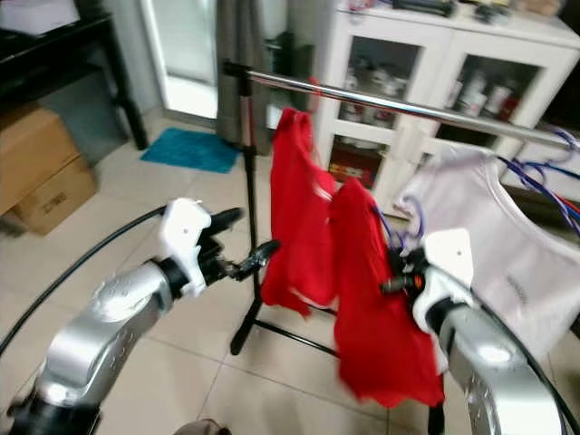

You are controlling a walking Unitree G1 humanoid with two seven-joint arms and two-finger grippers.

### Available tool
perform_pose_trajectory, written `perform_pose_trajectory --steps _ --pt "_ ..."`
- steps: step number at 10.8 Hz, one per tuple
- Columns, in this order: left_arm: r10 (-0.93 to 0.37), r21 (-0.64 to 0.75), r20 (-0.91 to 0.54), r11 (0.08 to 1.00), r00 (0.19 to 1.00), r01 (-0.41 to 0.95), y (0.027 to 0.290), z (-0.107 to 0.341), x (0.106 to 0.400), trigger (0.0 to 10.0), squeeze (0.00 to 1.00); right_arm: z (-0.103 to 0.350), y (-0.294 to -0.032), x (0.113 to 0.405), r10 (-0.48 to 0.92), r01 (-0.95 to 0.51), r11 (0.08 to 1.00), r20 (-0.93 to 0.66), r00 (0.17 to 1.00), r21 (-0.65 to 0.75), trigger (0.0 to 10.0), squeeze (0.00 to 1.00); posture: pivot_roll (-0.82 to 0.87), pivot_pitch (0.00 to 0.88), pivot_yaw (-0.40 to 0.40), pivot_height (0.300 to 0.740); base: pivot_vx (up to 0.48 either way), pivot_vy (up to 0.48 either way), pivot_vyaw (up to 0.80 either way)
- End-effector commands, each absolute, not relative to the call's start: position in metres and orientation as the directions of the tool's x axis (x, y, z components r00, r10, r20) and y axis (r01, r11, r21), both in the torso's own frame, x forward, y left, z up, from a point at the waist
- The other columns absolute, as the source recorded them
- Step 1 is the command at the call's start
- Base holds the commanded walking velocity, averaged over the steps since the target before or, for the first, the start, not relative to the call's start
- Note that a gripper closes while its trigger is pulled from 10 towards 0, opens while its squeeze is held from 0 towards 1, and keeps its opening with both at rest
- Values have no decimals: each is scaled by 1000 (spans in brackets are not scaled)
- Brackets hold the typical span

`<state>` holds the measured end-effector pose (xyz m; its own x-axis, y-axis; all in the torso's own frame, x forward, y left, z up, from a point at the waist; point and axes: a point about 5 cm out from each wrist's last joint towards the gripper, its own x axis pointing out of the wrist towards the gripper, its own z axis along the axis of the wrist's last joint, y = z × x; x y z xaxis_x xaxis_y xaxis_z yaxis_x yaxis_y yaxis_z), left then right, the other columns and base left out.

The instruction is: Hang hanger

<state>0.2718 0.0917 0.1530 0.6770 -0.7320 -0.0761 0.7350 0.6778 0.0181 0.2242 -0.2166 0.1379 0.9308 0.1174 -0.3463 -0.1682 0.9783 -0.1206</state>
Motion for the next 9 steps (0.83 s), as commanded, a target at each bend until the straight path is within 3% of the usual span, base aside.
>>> perform_pose_trajectory --steps 1,2,4,6,8,9 --pt "-768 24 -95 635 634 772 88 150 270 10000 1000 136 -221 216 79 -175 961 -397 915 -213 0 0 50 9 11 740 0 0 0" --pt "-785 16 -145 607 602 795 90 140 265 10000 1000 119 -222 205 106 -286 908 -494 863 -305 0 0 37 9 21 740 0 0 0" --pt "-790 0 -196 592 581 806 93 128 254 10000 1000 98 -204 193 297 -553 781 -606 738 -291 0 0 36 12 18 740 0 0 0" --pt "-792 -4 -213 587 572 810 100 128 239 10000 1000 109 -167 191 606 -702 712 -482 633 -25 0 0 57 22 -6 740 0 0 0" --pt "-783 -31 -175 610 596 792 100 138 226 10000 1000 117 -148 197 729 -763 641 -375 573 83 0 0 94 30 -40 740 0 0 0" --pt "-738 -17 -166 666 655 746 103 142 222 10000 1000 123 -139 209 734 -746 657 -319 600 109 0 0 113 32 -55 740 0 0 0"
